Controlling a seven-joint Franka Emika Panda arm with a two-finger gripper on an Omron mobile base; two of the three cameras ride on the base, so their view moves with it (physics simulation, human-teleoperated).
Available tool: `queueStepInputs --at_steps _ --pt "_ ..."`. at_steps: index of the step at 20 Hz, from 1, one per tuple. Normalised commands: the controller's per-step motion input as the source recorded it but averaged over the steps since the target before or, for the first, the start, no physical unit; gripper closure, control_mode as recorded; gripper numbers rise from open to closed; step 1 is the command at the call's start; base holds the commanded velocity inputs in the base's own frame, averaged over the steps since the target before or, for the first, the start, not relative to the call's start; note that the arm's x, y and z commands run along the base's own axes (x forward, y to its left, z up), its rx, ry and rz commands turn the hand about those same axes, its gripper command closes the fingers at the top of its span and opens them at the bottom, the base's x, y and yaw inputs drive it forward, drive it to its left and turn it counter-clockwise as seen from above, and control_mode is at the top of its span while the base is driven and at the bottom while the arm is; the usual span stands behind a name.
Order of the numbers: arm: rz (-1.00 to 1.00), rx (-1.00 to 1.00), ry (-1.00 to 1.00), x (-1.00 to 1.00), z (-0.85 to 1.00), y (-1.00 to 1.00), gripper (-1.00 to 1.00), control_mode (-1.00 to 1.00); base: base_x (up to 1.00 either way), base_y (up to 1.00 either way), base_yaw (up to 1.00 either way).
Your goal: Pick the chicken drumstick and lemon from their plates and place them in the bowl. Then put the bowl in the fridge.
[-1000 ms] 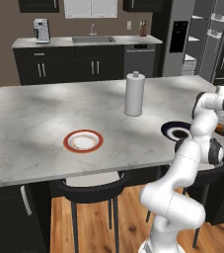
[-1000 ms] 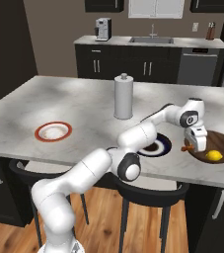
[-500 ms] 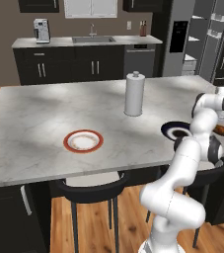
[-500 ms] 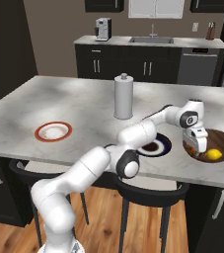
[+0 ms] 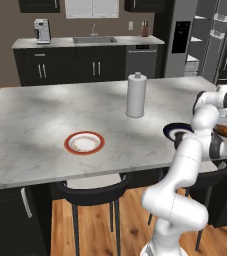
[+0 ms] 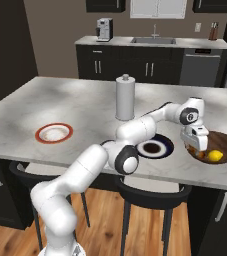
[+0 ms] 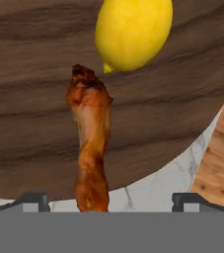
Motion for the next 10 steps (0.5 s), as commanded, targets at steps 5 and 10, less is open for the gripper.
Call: queueStepInputs --at_steps 5,10 --pt "0.01 0.16 0.14 0.32 0.68 -0.04 -1.0 -1.0 0.0 0.0 0.0" --pt "0.05 0.14 0.11 0.14 0.49 -0.04 -1.0 -1.0 0.0 0.0 0.0"
